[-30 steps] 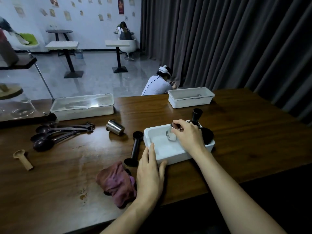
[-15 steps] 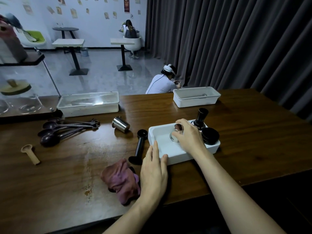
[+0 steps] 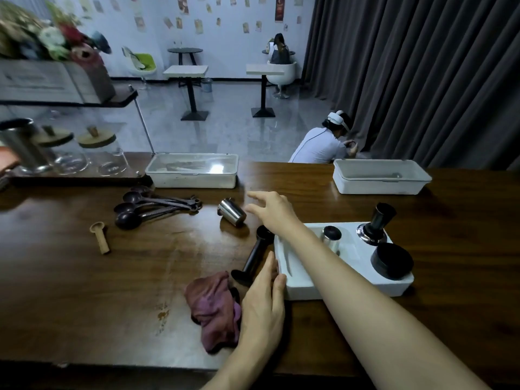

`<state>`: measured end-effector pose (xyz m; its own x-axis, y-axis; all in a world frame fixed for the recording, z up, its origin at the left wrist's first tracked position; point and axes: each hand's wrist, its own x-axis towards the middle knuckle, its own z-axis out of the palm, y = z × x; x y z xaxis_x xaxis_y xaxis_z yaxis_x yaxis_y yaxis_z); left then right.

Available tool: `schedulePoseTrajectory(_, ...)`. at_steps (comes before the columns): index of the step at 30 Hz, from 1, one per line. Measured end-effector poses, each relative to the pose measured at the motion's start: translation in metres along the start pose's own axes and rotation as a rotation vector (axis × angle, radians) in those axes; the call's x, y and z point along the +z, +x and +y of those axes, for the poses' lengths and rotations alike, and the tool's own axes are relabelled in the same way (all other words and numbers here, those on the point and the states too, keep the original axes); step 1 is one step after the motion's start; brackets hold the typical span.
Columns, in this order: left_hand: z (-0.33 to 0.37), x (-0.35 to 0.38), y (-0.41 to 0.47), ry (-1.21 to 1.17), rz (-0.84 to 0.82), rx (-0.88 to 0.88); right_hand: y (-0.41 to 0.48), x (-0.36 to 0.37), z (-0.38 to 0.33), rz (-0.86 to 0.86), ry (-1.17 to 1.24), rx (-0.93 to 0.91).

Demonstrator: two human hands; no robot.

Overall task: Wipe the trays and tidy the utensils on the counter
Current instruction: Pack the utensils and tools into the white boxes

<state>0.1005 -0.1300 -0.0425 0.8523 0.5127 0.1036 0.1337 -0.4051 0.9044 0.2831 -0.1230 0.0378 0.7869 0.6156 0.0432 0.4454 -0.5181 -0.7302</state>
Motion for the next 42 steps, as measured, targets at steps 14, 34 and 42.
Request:
schedulePoseTrajectory(14,0.001,0.003,0.002,0.074,0.037,-0.085,0.068,0.048,0.003,-0.168,-0.015,-0.033)
schedulePoseTrajectory(34,-0.002,0.002,0.0,0.041,-0.005,0.036,-0.057,-0.04,0.018,0.098,0.515,0.081)
schedulePoseTrajectory(42,-0.004,0.003,-0.003,0.063,-0.047,0.111,-0.175,-0.07,0.057,0.312,0.154,0.313)
